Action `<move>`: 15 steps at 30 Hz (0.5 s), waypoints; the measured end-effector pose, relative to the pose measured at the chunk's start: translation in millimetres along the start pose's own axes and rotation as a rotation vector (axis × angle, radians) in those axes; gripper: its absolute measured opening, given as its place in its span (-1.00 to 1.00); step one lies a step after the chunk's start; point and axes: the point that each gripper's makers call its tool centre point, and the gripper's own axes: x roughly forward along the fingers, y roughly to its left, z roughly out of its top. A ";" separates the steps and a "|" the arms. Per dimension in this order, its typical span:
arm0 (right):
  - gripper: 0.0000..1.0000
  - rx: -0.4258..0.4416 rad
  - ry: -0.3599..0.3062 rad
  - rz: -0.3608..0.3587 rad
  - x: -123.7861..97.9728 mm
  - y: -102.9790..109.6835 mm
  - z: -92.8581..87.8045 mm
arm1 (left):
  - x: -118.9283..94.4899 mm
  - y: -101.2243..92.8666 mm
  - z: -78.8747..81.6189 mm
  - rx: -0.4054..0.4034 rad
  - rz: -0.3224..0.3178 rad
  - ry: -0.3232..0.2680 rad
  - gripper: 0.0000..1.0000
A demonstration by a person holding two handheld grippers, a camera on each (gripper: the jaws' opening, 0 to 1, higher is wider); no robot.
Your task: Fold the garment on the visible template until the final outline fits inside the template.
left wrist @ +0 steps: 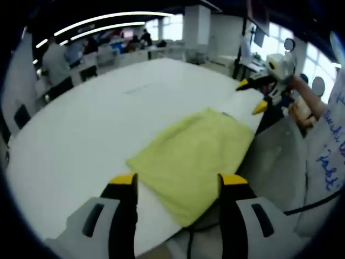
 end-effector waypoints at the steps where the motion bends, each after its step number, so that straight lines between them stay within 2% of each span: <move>1: 0.35 -0.001 0.002 -0.001 -0.5 0.1 -0.3 | -0.5 0.9 -0.5 0.005 0.005 0.002 0.21; 4: 0.41 -0.004 0.019 -0.007 -2.6 0.6 -4.0 | -4.8 3.2 0.1 0.022 0.027 -0.002 0.20; 8: 0.52 0.009 0.024 -0.016 -4.6 -0.4 -8.2 | -9.2 0.5 0.1 0.020 0.022 -0.008 0.35; 11: 0.61 0.027 0.028 -0.023 -10.5 2.2 -10.9 | -10.0 -7.5 -8.1 0.076 -0.012 0.032 0.49; 15: 0.69 0.023 0.052 -0.006 -15.9 8.1 -14.6 | -8.9 -9.0 -10.7 0.056 -0.006 0.042 0.53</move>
